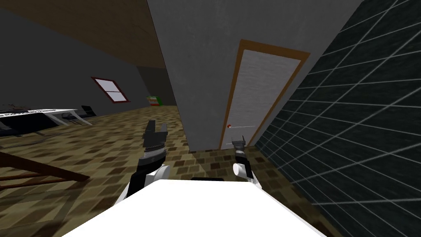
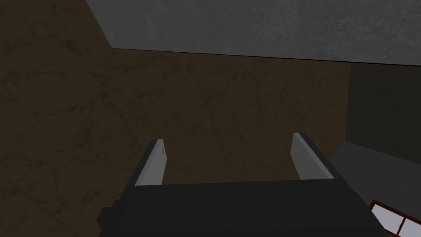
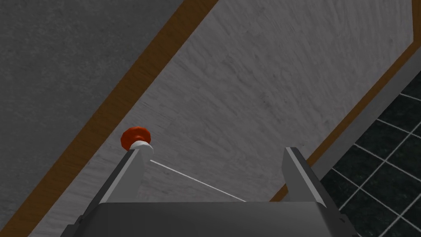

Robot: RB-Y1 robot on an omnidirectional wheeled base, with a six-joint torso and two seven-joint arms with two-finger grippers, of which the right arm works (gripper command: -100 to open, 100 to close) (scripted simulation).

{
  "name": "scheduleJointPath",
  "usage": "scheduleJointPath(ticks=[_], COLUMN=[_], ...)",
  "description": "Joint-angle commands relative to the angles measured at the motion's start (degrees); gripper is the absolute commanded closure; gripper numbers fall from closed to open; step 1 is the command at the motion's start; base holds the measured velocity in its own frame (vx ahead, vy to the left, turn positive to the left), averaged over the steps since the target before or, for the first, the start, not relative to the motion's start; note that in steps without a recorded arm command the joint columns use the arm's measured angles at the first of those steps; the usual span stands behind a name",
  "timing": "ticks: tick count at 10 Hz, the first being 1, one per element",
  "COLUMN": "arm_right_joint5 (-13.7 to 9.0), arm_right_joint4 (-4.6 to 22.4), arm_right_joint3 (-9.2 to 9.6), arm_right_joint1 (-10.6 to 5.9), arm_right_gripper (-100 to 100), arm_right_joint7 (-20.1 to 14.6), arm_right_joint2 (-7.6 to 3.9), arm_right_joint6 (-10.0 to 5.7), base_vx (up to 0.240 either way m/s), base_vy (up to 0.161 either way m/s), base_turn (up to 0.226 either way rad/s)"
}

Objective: Pull the door open

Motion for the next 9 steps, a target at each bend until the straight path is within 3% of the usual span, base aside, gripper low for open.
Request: scheduleJointPath(ticks=[1, 5, 6, 9], arm_right_joint5=[-1.1, -3.7, -3.7, -5.6], arm_right_joint4=[2.9, 10.1, 10.1, 15.3], arm_right_joint3=[-0.37, -1.04, -1.04, -1.54], arm_right_joint1=[-1.22, -3.91, -3.91, -5.91], arm_right_gripper=[-100, -100, -100, -100], arm_right_joint7=[-2.3, -7.6, -7.6, -11.6], arm_right_joint2=[-0.16, -0.37, -0.37, -0.50], arm_right_joint6=[-0.79, -3.12, -3.12, -4.85], base_vx=[0.021, 0.029, 0.015, 0.014], base_vy=[-0.146, -0.130, -0.084, -0.095], base_turn=[0.179, 0.202, 0.074, 0.183])
